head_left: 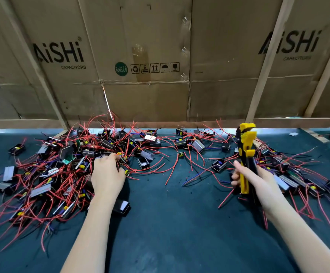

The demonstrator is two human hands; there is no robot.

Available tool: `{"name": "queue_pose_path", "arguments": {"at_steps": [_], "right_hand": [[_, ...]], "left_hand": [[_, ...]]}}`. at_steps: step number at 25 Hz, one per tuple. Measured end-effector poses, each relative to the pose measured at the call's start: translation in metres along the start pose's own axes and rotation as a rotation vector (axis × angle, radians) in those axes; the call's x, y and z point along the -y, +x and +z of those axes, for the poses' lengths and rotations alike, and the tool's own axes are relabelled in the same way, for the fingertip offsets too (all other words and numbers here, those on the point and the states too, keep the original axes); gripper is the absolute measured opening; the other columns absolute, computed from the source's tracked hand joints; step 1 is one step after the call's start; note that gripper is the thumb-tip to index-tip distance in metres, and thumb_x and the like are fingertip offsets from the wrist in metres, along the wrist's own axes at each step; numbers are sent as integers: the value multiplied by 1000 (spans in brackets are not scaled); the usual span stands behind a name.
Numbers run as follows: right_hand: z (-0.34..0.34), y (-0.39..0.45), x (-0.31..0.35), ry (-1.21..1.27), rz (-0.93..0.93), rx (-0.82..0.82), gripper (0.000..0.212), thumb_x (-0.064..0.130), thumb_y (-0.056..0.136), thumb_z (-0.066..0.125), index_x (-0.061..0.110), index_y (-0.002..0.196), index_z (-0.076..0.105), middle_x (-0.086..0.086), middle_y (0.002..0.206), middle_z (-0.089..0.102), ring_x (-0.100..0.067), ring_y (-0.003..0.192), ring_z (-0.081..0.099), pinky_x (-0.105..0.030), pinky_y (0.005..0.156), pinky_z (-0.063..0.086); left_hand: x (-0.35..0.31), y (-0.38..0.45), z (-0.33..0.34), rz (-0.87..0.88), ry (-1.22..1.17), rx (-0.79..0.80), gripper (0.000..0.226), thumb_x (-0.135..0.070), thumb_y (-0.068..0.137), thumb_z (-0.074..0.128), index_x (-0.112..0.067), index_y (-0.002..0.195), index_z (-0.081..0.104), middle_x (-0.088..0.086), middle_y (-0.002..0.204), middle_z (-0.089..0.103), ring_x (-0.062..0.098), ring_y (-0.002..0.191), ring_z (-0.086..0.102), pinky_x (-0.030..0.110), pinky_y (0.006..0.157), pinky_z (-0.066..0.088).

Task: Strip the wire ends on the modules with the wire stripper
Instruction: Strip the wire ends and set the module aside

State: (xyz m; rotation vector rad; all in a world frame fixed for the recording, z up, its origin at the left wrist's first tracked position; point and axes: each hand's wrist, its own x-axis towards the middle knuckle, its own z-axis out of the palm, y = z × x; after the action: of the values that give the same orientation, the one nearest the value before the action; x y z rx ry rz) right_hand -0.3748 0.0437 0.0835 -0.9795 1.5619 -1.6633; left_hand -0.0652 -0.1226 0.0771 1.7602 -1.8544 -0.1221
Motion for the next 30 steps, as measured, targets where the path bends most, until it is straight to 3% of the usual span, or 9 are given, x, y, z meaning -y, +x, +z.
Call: {"name": "queue_pose_path", "arguments": {"at_steps": [4,9,12,14,16,19,23,26,30], "right_hand": [[1,-2,1,-45,-56,-42,59,60,63,74,7,88,65,-5,76,67,-22,69,66,-44,82,50],[2,-3,3,6,-53,0,51,52,66,74,7,86,65,-8,76,65,-25,69,65,-50,85,50],[0,-3,5,36,-54,4,54,53,64,72,5,89,64,-9,78,66,-26,71,67,-48,83,50],[-1,-3,6,40,-55,4,55,54,64,72,5,89,64,-9,79,66,-27,72,67,-46,81,49],[-2,-2,7,59,-55,3,54,52,64,72,6,91,64,-9,79,66,-27,71,67,-45,80,49],[-3,-1,6,66,-63,5,56,53,64,72,6,92,64,-9,80,66,-27,72,68,-44,80,49],[-3,0,5,80,-84,9,56,52,63,73,5,92,64,-10,80,66,-28,74,67,-44,81,50],[-3,-1,5,77,-88,20,54,52,65,73,4,89,64,-9,79,66,-27,73,67,-44,80,50],[-2,-1,4,51,-99,30,53,51,66,72,3,88,63,-9,78,65,-24,71,66,-47,83,50]], "left_hand": [[6,1,6,14,102,43,37,-13,96,55,-5,132,52,16,131,52,35,124,39,44,89,45],[1,5,10,-46,99,-63,31,-10,93,59,-2,122,55,20,118,55,38,108,52,45,74,47],[-3,10,10,-130,-157,-202,19,-11,83,66,-5,100,61,13,101,62,33,95,57,39,74,42],[-1,12,5,-241,-430,-255,17,-17,81,67,-9,95,65,4,93,66,26,93,60,37,85,45],[2,13,-3,-373,-752,-244,8,-17,80,66,-15,87,69,-1,84,67,22,85,62,35,80,52],[-4,12,-15,-452,-1213,-155,13,-8,81,60,-15,84,71,7,84,67,21,71,60,27,65,50],[-27,2,-27,-248,-1511,-1,31,15,80,43,-7,86,64,10,91,66,12,70,63,21,60,49],[-42,-9,-26,-123,-1490,304,41,21,80,38,-2,95,68,10,99,70,13,82,66,23,62,55],[-63,-30,-12,-122,-1221,710,33,20,84,41,4,96,67,13,93,67,18,79,63,29,65,59]]}}
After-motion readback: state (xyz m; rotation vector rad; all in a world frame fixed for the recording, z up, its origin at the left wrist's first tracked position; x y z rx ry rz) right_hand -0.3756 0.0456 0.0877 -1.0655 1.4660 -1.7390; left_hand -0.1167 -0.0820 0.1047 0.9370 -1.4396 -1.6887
